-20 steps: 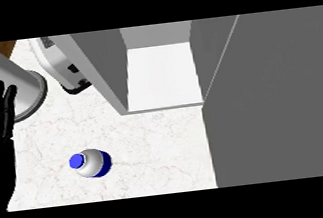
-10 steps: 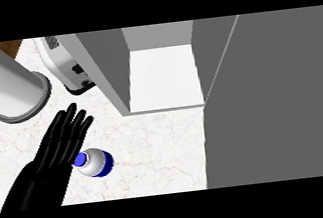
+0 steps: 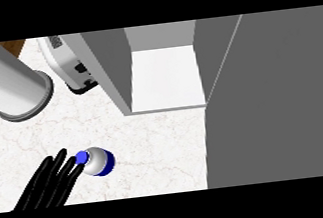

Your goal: Pick up the bottled water, place it into the cabinet and close the cabinet

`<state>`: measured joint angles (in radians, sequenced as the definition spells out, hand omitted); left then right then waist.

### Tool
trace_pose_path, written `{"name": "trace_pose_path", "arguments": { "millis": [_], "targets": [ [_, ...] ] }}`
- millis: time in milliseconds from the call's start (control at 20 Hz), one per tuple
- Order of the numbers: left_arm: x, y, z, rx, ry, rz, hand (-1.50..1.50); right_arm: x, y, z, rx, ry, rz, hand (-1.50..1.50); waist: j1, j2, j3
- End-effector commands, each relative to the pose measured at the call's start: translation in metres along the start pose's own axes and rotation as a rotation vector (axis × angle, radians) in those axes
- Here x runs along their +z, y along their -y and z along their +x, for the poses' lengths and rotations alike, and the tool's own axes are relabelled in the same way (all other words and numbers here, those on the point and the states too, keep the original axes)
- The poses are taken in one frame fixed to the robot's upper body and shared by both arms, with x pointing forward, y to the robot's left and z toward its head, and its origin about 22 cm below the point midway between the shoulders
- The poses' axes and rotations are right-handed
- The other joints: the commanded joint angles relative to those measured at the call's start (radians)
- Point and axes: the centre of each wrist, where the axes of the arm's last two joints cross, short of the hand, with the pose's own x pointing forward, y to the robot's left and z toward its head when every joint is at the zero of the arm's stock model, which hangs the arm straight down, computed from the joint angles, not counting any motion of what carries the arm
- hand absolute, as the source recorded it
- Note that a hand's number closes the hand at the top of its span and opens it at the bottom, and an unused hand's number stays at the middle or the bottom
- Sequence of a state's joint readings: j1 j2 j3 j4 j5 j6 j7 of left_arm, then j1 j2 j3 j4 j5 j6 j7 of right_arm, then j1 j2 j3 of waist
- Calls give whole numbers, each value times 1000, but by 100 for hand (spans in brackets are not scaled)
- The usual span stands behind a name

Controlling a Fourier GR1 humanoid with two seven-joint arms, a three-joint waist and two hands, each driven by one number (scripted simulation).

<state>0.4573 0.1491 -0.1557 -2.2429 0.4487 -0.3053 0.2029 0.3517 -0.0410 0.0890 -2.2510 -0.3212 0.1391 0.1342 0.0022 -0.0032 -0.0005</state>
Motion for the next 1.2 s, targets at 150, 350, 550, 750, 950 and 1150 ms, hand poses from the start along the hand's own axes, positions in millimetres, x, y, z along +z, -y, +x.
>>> {"name": "trace_pose_path", "arguments": {
  "millis": [150,350,550,750,950,1150],
  "targets": [
    [36,-17,5,9,-17,0,-150,18,6,3,-31,-8,7,-150,0,1,1],
    [23,-21,5,-22,-23,29,-150,10,14,12,-7,-9,27,-150,-1,2,1],
    [32,-47,-5,-12,-12,14,-150,29,7,0,-6,1,26,-150,-4,1,0],
    [54,-71,-14,-21,17,19,-150,47,1,-3,-5,-16,21,-150,-6,0,0],
    [36,-61,-32,-19,23,71,-150,29,-10,0,1,-17,21,-150,-3,2,0],
    [35,-68,-38,-21,30,102,-150,56,10,-17,-26,-8,14,-150,-9,1,1]
  ]
}}
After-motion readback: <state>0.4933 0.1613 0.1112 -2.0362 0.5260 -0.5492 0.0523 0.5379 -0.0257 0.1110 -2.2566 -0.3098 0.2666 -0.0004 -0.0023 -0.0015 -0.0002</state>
